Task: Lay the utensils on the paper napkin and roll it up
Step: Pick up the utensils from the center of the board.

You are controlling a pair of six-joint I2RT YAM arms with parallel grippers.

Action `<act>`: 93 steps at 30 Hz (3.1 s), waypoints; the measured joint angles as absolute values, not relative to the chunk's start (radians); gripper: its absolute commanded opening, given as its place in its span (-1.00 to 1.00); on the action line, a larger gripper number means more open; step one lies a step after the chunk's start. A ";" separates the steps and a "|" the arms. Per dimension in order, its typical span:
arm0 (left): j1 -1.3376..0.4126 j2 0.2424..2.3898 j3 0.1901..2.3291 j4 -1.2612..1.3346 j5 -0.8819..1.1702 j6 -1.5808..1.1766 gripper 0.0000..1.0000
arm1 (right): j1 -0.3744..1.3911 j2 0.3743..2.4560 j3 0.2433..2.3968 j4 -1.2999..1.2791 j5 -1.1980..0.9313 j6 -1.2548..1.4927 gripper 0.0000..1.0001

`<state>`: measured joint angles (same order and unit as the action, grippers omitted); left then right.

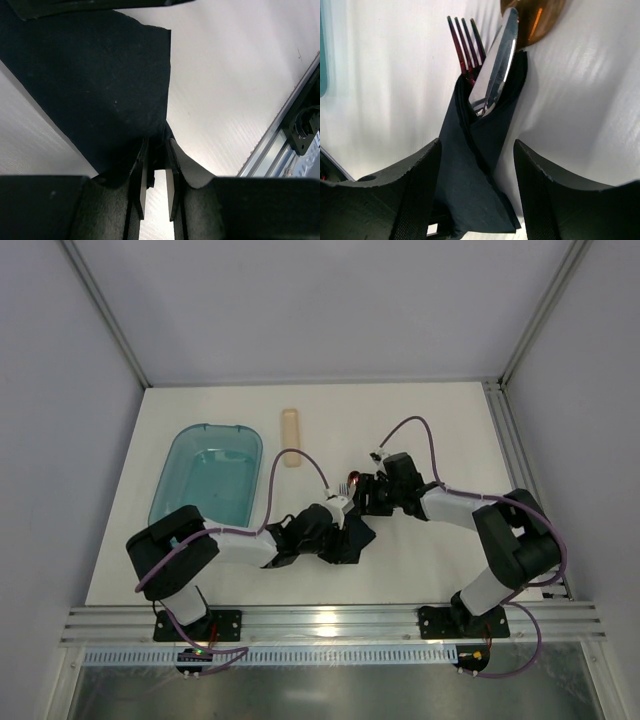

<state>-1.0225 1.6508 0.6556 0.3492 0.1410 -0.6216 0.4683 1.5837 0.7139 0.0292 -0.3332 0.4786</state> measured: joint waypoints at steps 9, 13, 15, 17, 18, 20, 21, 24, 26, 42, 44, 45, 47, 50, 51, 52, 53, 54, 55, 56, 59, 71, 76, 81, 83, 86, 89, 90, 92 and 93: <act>-1.024 1.650 0.648 0.363 0.139 -0.622 -0.52 | 0.469 1.615 0.718 0.068 -0.410 0.424 0.25; -1.025 1.650 0.646 0.365 0.135 -0.621 -0.52 | 0.470 1.624 0.708 0.104 -0.435 0.419 0.24; -1.026 1.650 0.646 0.366 0.134 -0.621 -0.52 | 0.471 1.626 0.702 0.118 -0.442 0.419 0.23; -1.026 1.650 0.646 0.366 0.134 -0.621 -0.52 | 0.476 1.626 0.696 0.132 -0.443 0.420 0.23; -1.026 1.650 0.645 0.368 0.134 -0.621 -0.52 | 0.481 1.626 0.691 0.142 -0.443 0.421 0.22; -1.026 1.649 0.641 0.372 0.133 -0.621 -0.52 | 0.488 1.625 0.682 0.160 -0.443 0.421 0.22; -1.026 1.646 0.638 0.374 0.133 -0.621 -0.52 | 0.490 1.625 0.678 0.167 -0.444 0.423 0.19; -1.028 1.636 0.625 0.377 0.131 -0.621 -0.52 | 0.494 1.618 0.662 0.186 -0.443 0.426 0.09; -1.028 1.629 0.618 0.377 0.131 -0.621 -0.52 | 0.495 1.616 0.653 0.191 -0.442 0.429 0.04; -1.028 1.609 0.595 0.379 0.125 -0.622 -0.52 | 0.526 1.632 0.625 0.249 -0.432 0.456 -0.44; -1.029 1.609 0.593 0.383 0.124 -0.622 -0.52 | 0.527 1.638 0.622 0.252 -0.429 0.460 -0.59; -1.029 1.609 0.591 0.385 0.124 -0.622 -0.51 | 0.527 1.642 0.622 0.254 -0.430 0.466 -0.71; -1.029 1.607 0.588 0.390 0.123 -0.622 -0.48 | 0.527 1.647 0.622 0.265 -0.443 0.477 -0.83; -1.029 1.595 0.580 0.389 0.120 -0.627 -0.36 | 0.527 1.658 0.609 0.316 -0.467 0.496 -0.92; -1.029 1.590 0.579 0.385 0.118 -0.628 -0.28 | 0.527 1.658 0.598 0.333 -0.466 0.501 -0.92; -1.030 1.583 0.579 0.373 0.115 -0.629 -0.24 | 0.527 1.660 0.582 0.363 -0.471 0.508 -0.92; -1.032 1.568 0.580 0.352 0.107 -0.632 -0.19 | 0.527 1.660 0.570 0.388 -0.476 0.514 -0.92; -1.033 1.555 0.582 0.332 0.099 -0.633 -0.12 | 0.527 1.660 0.563 0.404 -0.478 0.518 -0.92; -1.035 1.534 0.585 0.300 0.083 -0.633 -0.10 | 0.527 1.659 0.554 0.421 -0.484 0.521 -0.92; -1.036 1.508 0.589 0.261 0.061 -0.631 -0.09 | 0.527 1.658 0.548 0.433 -0.487 0.523 -0.92; -1.030 1.435 0.628 0.142 -0.004 -0.624 -0.06 | 0.527 1.656 0.542 0.446 -0.497 0.525 -0.92; -0.870 1.317 0.702 -0.028 -0.041 -0.656 -0.10 | 0.507 1.662 0.496 0.534 -0.571 0.538 -0.92; -0.859 1.340 0.701 -0.028 -0.003 -0.673 -0.02 | 0.493 1.652 0.458 0.587 -0.591 0.550 -0.92; -0.857 1.353 0.660 0.009 0.067 -0.673 0.08 | 0.490 1.590 0.410 0.622 -0.591 0.548 -0.92; -0.855 1.353 0.640 0.026 0.094 -0.673 0.11 | 0.490 1.563 0.397 0.641 -0.591 0.548 -0.92; -0.852 1.361 0.621 0.054 0.126 -0.672 0.16 | 0.490 1.548 0.392 0.668 -0.591 0.548 -0.92; -0.842 1.384 0.608 0.092 0.161 -0.672 0.18 | 0.490 1.548 0.384 0.710 -0.591 0.549 -0.92; -0.837 1.393 0.598 0.117 0.177 -0.672 0.19 | 0.490 1.548 0.378 0.727 -0.591 0.551 -0.92; -0.822 1.407 0.575 0.160 0.210 -0.673 0.21 | 0.490 1.549 0.367 0.756 -0.592 0.554 -0.92; -0.813 1.416 0.561 0.187 0.227 -0.673 0.22 | 0.490 1.549 0.362 0.770 -0.593 0.556 -0.92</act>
<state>-0.8131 1.4158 0.5610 0.1871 0.2268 -0.6727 0.4904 1.5490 0.3622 0.7696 -0.5934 0.5564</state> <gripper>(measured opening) 0.600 0.043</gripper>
